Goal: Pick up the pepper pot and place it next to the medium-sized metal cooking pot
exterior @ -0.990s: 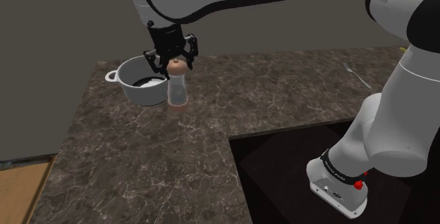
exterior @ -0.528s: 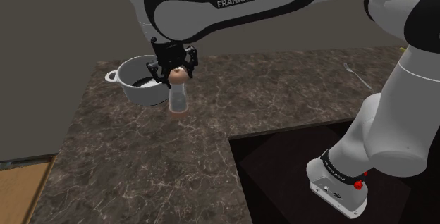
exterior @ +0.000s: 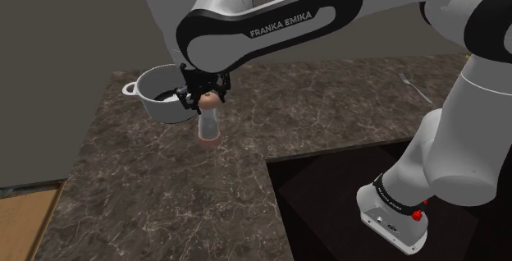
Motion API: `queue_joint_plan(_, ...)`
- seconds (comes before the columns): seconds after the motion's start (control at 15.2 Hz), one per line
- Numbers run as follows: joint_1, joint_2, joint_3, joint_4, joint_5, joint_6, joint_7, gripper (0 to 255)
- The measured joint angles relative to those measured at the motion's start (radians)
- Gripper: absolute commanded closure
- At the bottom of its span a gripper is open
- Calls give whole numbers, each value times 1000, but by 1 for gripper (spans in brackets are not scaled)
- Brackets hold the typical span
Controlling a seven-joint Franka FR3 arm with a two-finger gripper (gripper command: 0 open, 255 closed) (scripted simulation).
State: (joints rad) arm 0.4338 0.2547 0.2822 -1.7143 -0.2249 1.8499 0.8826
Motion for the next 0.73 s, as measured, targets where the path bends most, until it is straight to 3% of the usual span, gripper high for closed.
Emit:
queue_joint_plan(0.33,-1,16,-3,-46,-9,60,12,255)
queue_joint_plan(0.73,0,21,-3,-49,-11,68,14,255)
